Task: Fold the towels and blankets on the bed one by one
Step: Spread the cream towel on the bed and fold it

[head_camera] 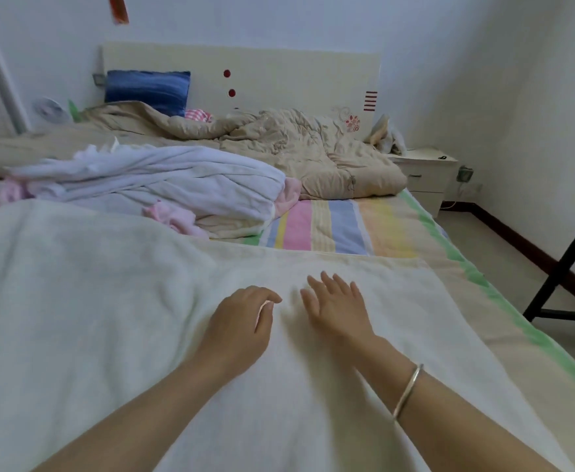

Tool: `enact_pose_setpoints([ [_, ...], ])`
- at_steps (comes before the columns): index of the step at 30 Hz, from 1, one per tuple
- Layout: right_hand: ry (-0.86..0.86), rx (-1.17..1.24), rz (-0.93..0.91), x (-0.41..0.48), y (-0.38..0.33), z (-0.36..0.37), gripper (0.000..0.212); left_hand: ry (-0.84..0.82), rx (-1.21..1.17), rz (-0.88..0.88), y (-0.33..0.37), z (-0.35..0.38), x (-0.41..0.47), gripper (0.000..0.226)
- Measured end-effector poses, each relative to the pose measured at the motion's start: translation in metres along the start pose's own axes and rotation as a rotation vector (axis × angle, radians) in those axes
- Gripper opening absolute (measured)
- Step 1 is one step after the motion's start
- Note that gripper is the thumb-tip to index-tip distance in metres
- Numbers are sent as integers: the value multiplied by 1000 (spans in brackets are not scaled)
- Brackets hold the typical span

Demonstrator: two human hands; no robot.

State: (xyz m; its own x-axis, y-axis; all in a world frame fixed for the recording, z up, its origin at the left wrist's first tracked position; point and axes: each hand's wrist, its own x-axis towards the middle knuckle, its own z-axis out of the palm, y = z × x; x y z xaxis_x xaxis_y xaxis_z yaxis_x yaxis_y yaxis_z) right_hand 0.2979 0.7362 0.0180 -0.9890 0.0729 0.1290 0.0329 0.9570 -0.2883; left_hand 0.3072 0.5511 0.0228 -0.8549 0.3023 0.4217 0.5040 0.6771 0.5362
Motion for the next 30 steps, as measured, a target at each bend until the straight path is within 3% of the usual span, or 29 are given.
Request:
enact_pose_setpoints([
  [8, -67, 92, -203, -75, -182, 42, 59, 102, 130, -119, -100, -144, -72, 25],
  [12, -10, 105, -281, -111, -270, 56, 90, 87, 193, -121, -156, -207, -115, 28],
  [15, 50, 142, -353, -134, -330, 72, 73, 68, 186, -127, -196, -244, -144, 29],
  [18, 243, 128, -457, -151, -383, 88, 45, 48, 200, -113, -226, -278, -173, 36],
  [21, 264, 17, -456, -155, -421, 98, 39, 43, 229, -62, -238, -305, -196, 42],
  [25, 103, -188, -353, -160, -452, 118, 32, 47, 226, -99, -260, -347, -229, 37],
  [30, 238, -385, -278, -168, -452, 111, 27, 12, 253, -253, -282, -384, -272, 31],
])
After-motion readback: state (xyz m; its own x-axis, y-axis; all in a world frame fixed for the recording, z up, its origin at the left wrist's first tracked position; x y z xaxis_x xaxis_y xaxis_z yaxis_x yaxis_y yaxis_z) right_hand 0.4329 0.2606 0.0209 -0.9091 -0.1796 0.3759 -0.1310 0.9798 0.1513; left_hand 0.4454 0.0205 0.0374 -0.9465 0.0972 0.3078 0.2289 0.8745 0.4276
